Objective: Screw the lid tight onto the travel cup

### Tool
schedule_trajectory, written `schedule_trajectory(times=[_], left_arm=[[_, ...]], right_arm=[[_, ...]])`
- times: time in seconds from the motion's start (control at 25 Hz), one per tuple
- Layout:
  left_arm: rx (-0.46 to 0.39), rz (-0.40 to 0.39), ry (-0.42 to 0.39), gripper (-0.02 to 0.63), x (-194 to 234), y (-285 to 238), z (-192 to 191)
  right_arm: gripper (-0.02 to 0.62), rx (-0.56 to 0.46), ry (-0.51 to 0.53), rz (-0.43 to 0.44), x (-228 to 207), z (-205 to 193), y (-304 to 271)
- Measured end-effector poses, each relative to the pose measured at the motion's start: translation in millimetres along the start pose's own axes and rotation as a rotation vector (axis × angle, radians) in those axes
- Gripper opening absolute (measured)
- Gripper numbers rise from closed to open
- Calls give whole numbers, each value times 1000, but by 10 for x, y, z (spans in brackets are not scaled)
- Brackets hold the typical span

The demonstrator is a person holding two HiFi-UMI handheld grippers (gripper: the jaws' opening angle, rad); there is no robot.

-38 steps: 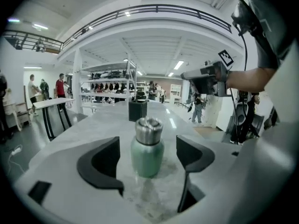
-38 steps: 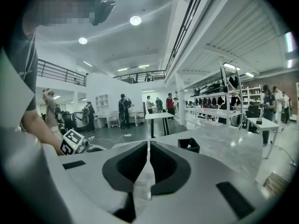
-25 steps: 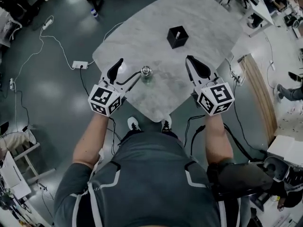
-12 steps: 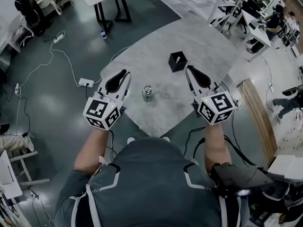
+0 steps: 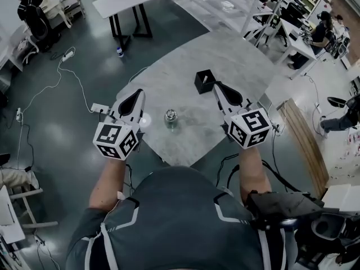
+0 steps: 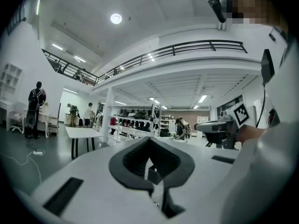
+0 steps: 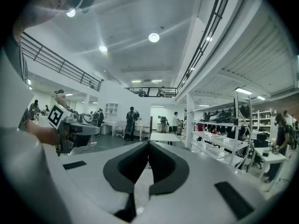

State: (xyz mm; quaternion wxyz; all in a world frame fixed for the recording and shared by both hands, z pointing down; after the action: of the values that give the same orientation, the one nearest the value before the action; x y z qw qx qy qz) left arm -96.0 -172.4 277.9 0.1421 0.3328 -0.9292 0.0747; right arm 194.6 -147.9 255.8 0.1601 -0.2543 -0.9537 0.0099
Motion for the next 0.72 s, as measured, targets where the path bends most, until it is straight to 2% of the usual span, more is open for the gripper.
schedule_trajectory(times=[0.2,0.72], left_arm=[[10,15,-36,9,-58,19,28],[12,17,-52,9,-124,69,30]], right_arm=[[28,3,0,10,16,9,45],[28,-4,-4,5,68,46,77]])
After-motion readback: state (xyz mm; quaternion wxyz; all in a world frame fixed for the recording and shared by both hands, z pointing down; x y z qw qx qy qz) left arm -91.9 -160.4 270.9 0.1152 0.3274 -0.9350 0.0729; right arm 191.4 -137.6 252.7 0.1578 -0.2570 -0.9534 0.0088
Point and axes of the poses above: the fingertips, and each gripper's own axes: y backward along the fingers, x to its left, z out of its top, the point moved 7 cm from there along y, backward along the fingers, and after that the axes turned 14 degrees about y, right-handed, at the moved point
